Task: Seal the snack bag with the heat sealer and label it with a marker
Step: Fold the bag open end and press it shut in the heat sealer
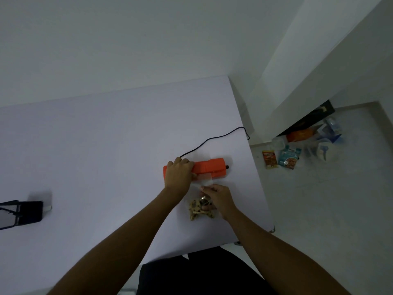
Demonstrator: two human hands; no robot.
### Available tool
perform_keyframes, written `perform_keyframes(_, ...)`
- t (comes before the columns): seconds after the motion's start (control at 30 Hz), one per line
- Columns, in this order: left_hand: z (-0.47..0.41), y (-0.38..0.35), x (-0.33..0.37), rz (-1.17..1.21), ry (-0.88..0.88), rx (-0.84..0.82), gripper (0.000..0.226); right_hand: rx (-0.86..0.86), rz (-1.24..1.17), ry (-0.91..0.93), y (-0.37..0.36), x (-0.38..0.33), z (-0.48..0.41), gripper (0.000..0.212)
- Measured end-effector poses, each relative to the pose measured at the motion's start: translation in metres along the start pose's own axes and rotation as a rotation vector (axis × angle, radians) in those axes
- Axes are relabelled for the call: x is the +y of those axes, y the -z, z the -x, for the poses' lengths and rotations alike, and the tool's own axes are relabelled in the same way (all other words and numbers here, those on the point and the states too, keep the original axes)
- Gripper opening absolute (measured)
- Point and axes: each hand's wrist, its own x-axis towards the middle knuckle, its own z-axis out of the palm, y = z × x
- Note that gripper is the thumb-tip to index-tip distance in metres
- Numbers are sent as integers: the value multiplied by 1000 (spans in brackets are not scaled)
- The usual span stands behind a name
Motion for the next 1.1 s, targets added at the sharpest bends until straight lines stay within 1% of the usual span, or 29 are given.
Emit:
perform_keyframes(0.13, 16, -4, -1, 234, 73, 108, 31, 6, -22, -16, 0, -1, 2, 25)
perform_keyframes(0.27, 36, 3, -11, 458, 147, 201, 33, 11, 2, -10, 1, 0, 2, 28)
perform_keyframes(0.4, 59, 5, -36, 685, 130, 285, 36, -1, 5, -13, 2, -1, 2, 28)
perform_keyframes(0.53, 77, 14, -52, 845, 214, 255, 46, -7, 1, -21, 2, -1, 4, 24)
perform_keyframes(0.73, 98, 25, -75, 1127, 342, 226, 45, -11, 0, -35, 1, -3, 7, 26)
perform_keyframes(0.87, 108, 9, -92, 1291, 543, 247, 47, -11, 3, -30, -1, -3, 8, 27)
perform_keyframes(0.93, 109, -6, -97, 1319, 696, 175, 48, -7, 7, -27, -1, -3, 9, 26)
perform_keyframes(1.0, 111, -22, -93, 1270, 814, 12, 44, -1, 13, -21, -2, -3, 9, 23)
perform_keyframes(1.03, 111, -28, -88, 1222, 821, -74, 39, 2, 18, -14, -2, -2, 10, 21)
perform_keyframes(1.1, 110, -35, -72, 1123, 751, -173, 28, 8, 24, 2, -2, -2, 11, 17)
